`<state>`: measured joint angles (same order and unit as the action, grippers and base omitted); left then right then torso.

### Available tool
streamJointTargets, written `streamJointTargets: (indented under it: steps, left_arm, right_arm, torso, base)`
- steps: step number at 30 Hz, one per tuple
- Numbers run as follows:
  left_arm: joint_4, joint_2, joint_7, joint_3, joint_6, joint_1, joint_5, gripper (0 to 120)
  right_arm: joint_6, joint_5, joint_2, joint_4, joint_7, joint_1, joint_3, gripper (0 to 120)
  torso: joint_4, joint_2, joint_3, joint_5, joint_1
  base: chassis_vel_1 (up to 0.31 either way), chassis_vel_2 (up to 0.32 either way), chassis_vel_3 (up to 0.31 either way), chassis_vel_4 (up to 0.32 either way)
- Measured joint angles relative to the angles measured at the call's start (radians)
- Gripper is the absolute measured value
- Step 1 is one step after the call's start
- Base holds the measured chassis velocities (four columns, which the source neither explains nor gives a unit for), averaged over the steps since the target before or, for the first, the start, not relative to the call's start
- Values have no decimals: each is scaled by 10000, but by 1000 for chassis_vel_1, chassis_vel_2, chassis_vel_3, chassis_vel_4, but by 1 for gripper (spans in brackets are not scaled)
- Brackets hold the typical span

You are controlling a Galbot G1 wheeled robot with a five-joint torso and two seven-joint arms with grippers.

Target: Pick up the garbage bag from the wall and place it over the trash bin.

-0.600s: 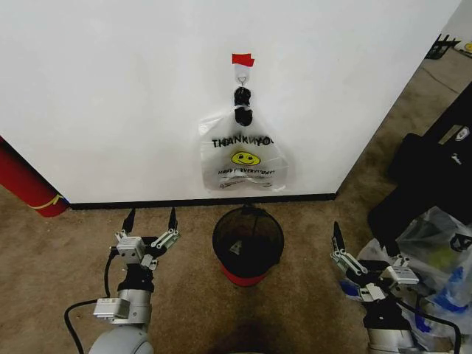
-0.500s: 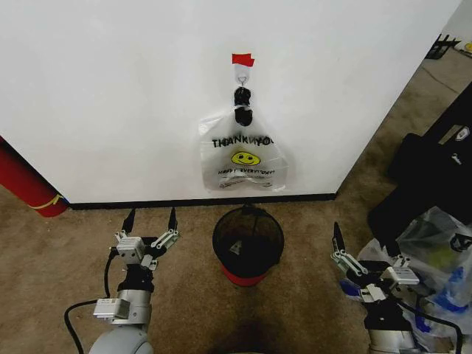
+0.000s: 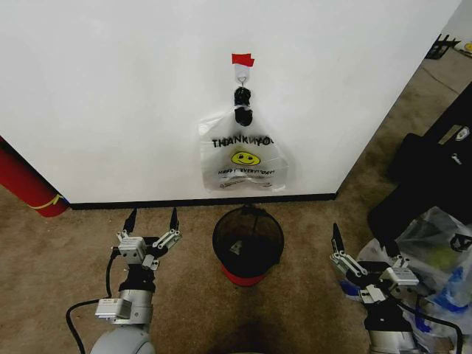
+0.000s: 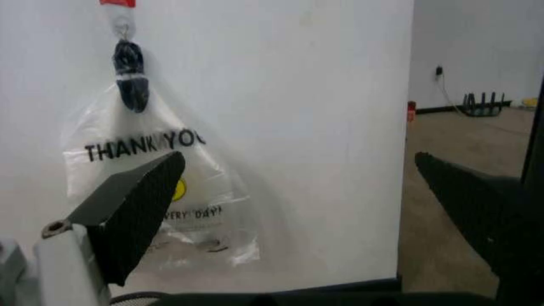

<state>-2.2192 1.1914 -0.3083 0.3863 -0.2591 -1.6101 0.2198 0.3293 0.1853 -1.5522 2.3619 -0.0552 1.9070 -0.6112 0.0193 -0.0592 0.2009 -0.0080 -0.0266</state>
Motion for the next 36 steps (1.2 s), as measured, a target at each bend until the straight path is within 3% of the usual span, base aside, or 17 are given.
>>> streamJointTargets:
  steps: [9, 14, 17, 24, 36]
  left_arm:
    - [-255, 47, 1, -80, 345, -89, 85, 100]
    - [-325, 59, -9, -107, 452, -147, -50, 100]
    - [-381, 60, -10, -127, 470, -179, -106, 100]
    - [-478, 65, -16, -146, 514, -229, -179, 100]
    - [-489, 125, -32, -157, 499, -235, -194, 100]
  right_arm:
    - [-266, -168, 104, 53, 214, 72, 40, 100]
    - [-859, -1938, 370, 309, 1426, 130, 348, 100]
    - [-1266, -2172, 524, 454, 1659, 94, 427, 100]
    - [-2319, -973, 576, 796, 1193, 57, 280, 100]
    - [-2193, -533, 730, 818, 719, 57, 146, 100]
  torso:
    - [0, 0, 0, 0, 0]
    - [-1, 0, 0, 0, 0]
    - [0, 0, 0, 2, 0]
    - [0, 0, 0, 0, 0]
    - [0, 0, 0, 0, 0]
  base:
    - [0, 0, 0, 0]
    - [0, 0, 0, 0]
    - [0, 0, 0, 0]
    - [0, 0, 0, 0]
    - [0, 0, 0, 0]
